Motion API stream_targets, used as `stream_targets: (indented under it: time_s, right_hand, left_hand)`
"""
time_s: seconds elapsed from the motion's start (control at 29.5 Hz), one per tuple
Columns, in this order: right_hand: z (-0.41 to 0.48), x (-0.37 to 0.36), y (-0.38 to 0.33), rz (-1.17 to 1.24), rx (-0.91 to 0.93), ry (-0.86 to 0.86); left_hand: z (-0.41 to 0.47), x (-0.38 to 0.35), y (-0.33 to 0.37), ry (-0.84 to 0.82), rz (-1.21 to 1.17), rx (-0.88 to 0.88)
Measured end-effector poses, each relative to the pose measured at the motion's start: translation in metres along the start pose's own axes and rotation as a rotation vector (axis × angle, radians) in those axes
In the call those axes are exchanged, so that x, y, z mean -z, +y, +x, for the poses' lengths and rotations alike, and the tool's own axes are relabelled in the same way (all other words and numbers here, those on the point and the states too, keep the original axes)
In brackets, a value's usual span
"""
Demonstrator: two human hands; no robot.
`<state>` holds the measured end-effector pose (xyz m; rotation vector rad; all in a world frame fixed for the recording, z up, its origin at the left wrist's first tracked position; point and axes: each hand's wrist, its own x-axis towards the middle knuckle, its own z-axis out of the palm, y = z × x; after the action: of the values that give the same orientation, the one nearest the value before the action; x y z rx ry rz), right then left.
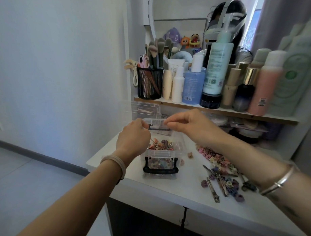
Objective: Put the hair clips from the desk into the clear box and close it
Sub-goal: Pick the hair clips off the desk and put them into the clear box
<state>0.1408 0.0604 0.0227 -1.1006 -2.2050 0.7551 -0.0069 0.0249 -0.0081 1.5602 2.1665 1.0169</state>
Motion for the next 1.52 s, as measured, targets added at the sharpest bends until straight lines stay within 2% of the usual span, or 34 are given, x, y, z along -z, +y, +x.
stream_targets:
  time_s: [0.07, 0.1, 0.14, 0.24, 0.3, 0.54, 0.68, 0.78, 0.88, 0.95, 1.05, 1.12, 1.25, 1.42, 1.52]
  right_hand:
    - [0.002, 0.003, 0.009, -0.044, -0.036, 0.177]
    - [0.002, 0.004, 0.016, -0.122, -0.076, 0.207]
    - [0.0, 0.003, 0.023, -0.218, -0.13, 0.136]
    - [-0.008, -0.007, 0.044, -0.466, -0.28, -0.303]
    - [-0.01, -0.015, 0.048, -0.495, -0.269, -0.415]
    - [-0.007, -0.022, 0.046, -0.465, -0.19, -0.209]
    - [0.0, 0.005, 0.019, -0.054, -0.068, 0.118]
    - [0.004, 0.018, 0.003, 0.062, 0.038, 0.085]
    - [0.001, 0.029, 0.01, 0.057, -0.006, 0.134]
    - [-0.01, 0.035, 0.02, -0.079, -0.113, 0.041]
    - [-0.031, 0.033, 0.037, -0.492, -0.241, -0.318]
    - [-0.043, 0.026, 0.042, -0.649, -0.249, -0.424]
    - [-0.05, 0.015, 0.043, -0.674, -0.247, -0.422]
    - [-0.052, 0.014, 0.037, -0.624, -0.127, -0.29]
    - [-0.057, 0.008, 0.035, -0.656, -0.115, -0.41]
  left_hand:
    - [-0.001, 0.001, -0.001, -0.008, 0.002, 0.009]
    - [-0.002, 0.001, -0.001, -0.012, 0.005, 0.011]
    - [-0.003, 0.002, -0.001, -0.015, 0.008, 0.011]
    - [-0.004, 0.005, -0.001, -0.028, 0.017, 0.009]
    - [-0.003, 0.007, -0.002, -0.026, 0.018, 0.007]
    - [-0.006, 0.01, -0.005, -0.017, 0.015, 0.02]
    - [-0.008, 0.011, -0.004, -0.023, 0.03, 0.01]
    - [-0.011, 0.008, -0.002, -0.038, 0.02, -0.012]
    - [-0.012, 0.006, -0.001, -0.037, 0.011, -0.019]
    - [-0.011, 0.005, -0.001, -0.027, 0.01, -0.012]
    - [-0.011, 0.003, 0.0, -0.02, 0.014, 0.0]
    - [-0.012, 0.001, 0.003, -0.021, 0.014, 0.003]
    - [-0.013, -0.003, 0.007, -0.027, 0.01, -0.003]
    - [-0.013, -0.004, 0.008, -0.03, 0.008, -0.009]
    - [-0.013, -0.003, 0.007, -0.032, 0.01, -0.013]
